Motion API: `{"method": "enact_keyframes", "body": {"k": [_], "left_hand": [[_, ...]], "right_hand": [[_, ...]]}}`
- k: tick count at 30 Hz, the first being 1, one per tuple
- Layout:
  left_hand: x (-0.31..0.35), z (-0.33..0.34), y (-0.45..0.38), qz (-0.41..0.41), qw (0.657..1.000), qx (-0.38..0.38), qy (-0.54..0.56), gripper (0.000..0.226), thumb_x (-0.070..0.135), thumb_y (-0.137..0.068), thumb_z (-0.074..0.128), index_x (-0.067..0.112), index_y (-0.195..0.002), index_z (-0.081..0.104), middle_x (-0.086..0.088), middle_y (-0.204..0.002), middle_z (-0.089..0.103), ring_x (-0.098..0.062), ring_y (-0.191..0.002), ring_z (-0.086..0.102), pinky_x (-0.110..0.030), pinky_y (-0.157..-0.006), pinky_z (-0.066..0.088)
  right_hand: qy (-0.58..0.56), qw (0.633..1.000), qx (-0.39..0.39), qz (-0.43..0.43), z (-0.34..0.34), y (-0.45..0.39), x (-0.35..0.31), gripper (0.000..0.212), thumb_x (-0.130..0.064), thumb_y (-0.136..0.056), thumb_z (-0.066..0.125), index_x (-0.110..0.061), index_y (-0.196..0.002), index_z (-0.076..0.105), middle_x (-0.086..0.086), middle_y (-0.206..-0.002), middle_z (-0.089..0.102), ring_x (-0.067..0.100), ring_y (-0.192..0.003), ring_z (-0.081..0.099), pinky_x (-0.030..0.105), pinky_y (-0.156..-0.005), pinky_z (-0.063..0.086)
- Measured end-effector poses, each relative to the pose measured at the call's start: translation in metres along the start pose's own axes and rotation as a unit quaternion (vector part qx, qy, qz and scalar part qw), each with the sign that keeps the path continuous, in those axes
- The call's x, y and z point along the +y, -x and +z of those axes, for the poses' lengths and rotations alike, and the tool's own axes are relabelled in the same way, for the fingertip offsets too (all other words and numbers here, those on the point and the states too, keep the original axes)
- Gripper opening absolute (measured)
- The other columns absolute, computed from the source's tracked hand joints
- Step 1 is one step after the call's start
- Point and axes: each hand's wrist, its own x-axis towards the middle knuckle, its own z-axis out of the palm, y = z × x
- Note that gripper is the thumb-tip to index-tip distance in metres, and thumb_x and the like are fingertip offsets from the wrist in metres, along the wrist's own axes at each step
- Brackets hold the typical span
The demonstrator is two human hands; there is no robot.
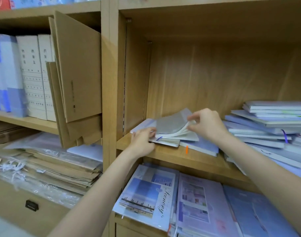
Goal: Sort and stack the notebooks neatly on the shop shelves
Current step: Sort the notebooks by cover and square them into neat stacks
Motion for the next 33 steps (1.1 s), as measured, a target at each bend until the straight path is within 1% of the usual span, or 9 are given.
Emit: {"method": "enact_keyframes", "body": {"k": [4, 11, 17, 20, 25, 27, 29, 31, 33], "left_hand": [[0.010, 0.018, 0.001, 0.024, 0.993, -0.009, -0.114, 0.050, 0.011, -0.089, 0.047, 0.022, -0.136, 0.038, 0.000, -0.137, 0.049, -0.017, -0.135, 0.031, -0.049, -0.112, -0.013], [0.015, 0.017, 0.007, 0.083, 0.955, -0.002, -0.284, 0.040, 0.029, -0.100, 0.033, 0.012, -0.136, 0.041, -0.010, -0.133, 0.050, -0.027, -0.126, 0.041, -0.037, -0.103, 0.031], [0.018, 0.024, -0.009, 0.067, 0.925, 0.000, -0.373, 0.039, 0.024, -0.102, 0.026, 0.010, -0.137, 0.036, -0.014, -0.125, 0.049, -0.033, -0.112, 0.050, -0.037, -0.080, 0.043], [0.019, 0.025, -0.018, 0.044, 0.902, 0.012, -0.429, 0.036, 0.027, -0.103, 0.028, 0.008, -0.127, 0.046, -0.013, -0.117, 0.056, -0.029, -0.105, 0.055, -0.032, -0.071, 0.040], [0.018, 0.023, -0.038, -0.040, 0.906, -0.029, -0.420, 0.036, 0.022, -0.102, 0.028, 0.008, -0.132, 0.041, -0.020, -0.129, 0.049, -0.035, -0.119, 0.044, -0.040, -0.094, 0.039], [0.004, 0.016, -0.048, -0.056, 0.911, -0.058, -0.404, 0.036, 0.024, -0.101, 0.027, 0.014, -0.135, 0.036, -0.023, -0.134, 0.042, -0.041, -0.126, 0.035, -0.047, -0.103, 0.034], [-0.007, 0.009, -0.052, -0.070, 0.916, -0.058, -0.391, 0.037, 0.031, -0.102, 0.024, 0.020, -0.135, 0.035, -0.023, -0.138, 0.038, -0.040, -0.130, 0.029, -0.051, -0.107, 0.027], [-0.013, 0.008, -0.052, -0.076, 0.918, -0.055, -0.385, 0.040, 0.032, -0.102, 0.023, 0.022, -0.139, 0.034, -0.022, -0.141, 0.035, -0.038, -0.132, 0.027, -0.049, -0.109, 0.024], [-0.012, 0.011, -0.047, -0.065, 0.916, -0.030, -0.394, 0.039, 0.028, -0.102, 0.025, 0.020, -0.137, 0.038, -0.020, -0.137, 0.042, -0.036, -0.129, 0.034, -0.046, -0.107, 0.026]], "right_hand": [[0.286, 0.955, 0.059, -0.042, -0.016, 0.020, 0.002, 0.020, -0.026, -0.090, 0.052, -0.010, -0.093, 0.063, 0.007, -0.080, 0.056, 0.033, -0.088, 0.061, 0.031, -0.064, 0.041], [0.208, 0.948, -0.237, -0.046, 0.029, 0.008, 0.017, 0.054, -0.046, -0.094, 0.047, -0.010, -0.134, 0.040, 0.013, -0.133, 0.048, 0.030, -0.121, 0.047, 0.034, -0.094, 0.040], [0.398, 0.908, -0.064, -0.116, 0.032, 0.021, 0.022, 0.030, -0.036, -0.095, 0.050, -0.010, -0.103, 0.063, 0.010, -0.100, 0.067, 0.028, -0.093, 0.066, 0.030, -0.065, 0.045], [0.404, 0.905, 0.037, -0.126, 0.032, 0.023, 0.030, 0.037, -0.013, -0.038, 0.091, -0.008, -0.054, 0.058, 0.006, -0.040, 0.052, 0.021, -0.031, 0.053, 0.016, -0.035, 0.028], [0.380, 0.908, 0.103, -0.145, 0.023, 0.012, 0.037, 0.043, 0.000, -0.019, 0.083, -0.001, -0.056, 0.061, 0.004, -0.029, 0.043, 0.019, -0.021, 0.043, 0.010, -0.044, 0.011], [0.420, 0.895, 0.089, -0.117, 0.019, 0.014, 0.024, 0.038, -0.009, -0.030, 0.087, -0.005, -0.060, 0.064, 0.005, -0.039, 0.053, 0.020, -0.031, 0.054, 0.015, -0.040, 0.022], [0.437, 0.888, -0.005, -0.142, 0.022, 0.020, 0.021, 0.017, -0.015, -0.074, 0.070, -0.009, -0.089, 0.067, 0.011, -0.085, 0.069, 0.023, -0.079, 0.068, 0.026, -0.060, 0.044], [0.400, 0.901, -0.113, -0.127, 0.027, 0.017, 0.025, 0.027, -0.007, -0.094, 0.041, -0.012, -0.114, 0.058, 0.008, -0.119, 0.059, 0.026, -0.111, 0.057, 0.030, -0.077, 0.039], [0.375, 0.909, -0.153, -0.102, 0.023, 0.017, 0.027, 0.028, -0.008, -0.097, 0.035, -0.011, -0.117, 0.054, 0.009, -0.121, 0.056, 0.029, -0.113, 0.054, 0.031, -0.077, 0.037]]}}
